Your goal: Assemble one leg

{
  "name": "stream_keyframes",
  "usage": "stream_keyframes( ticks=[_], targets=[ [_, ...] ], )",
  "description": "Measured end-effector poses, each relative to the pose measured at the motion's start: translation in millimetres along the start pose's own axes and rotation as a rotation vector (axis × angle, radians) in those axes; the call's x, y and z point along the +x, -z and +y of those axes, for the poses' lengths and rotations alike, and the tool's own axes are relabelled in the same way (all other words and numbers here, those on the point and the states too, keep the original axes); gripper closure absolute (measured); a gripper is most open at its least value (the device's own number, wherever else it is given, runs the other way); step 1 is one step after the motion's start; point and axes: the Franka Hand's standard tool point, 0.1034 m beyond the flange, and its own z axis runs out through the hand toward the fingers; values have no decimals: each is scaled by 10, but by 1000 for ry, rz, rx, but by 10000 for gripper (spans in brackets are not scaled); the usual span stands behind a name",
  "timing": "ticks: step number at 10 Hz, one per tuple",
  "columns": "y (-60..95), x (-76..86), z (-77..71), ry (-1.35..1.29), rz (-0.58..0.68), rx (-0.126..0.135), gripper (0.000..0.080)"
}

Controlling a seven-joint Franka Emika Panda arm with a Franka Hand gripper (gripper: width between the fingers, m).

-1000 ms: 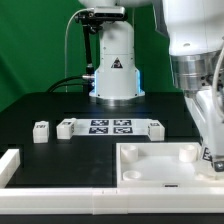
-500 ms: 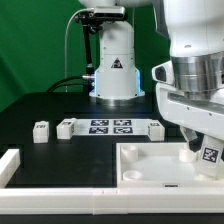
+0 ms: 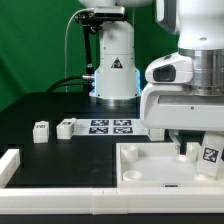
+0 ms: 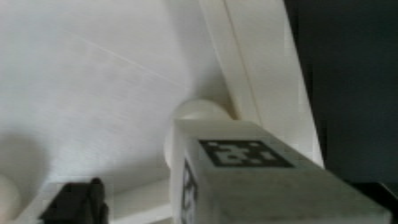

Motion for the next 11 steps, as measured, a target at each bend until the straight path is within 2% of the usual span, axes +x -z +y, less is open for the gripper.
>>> stream_keyframes(
  ticks=[1,2,3,4,5,6,10,11],
  targets=[
    [18,24,19,88,16,4,150],
    [9,18,15,65,15,5,150],
    [5,18,16,67,15,5,286],
    [3,18,16,67,14,5,286],
    [2,17,17,67,14,5,425],
    [2,18,19,67,14,5,512],
    [2,18,19,37,14,5,511],
    [2,19,20,-45,13,10,511]
  ],
)
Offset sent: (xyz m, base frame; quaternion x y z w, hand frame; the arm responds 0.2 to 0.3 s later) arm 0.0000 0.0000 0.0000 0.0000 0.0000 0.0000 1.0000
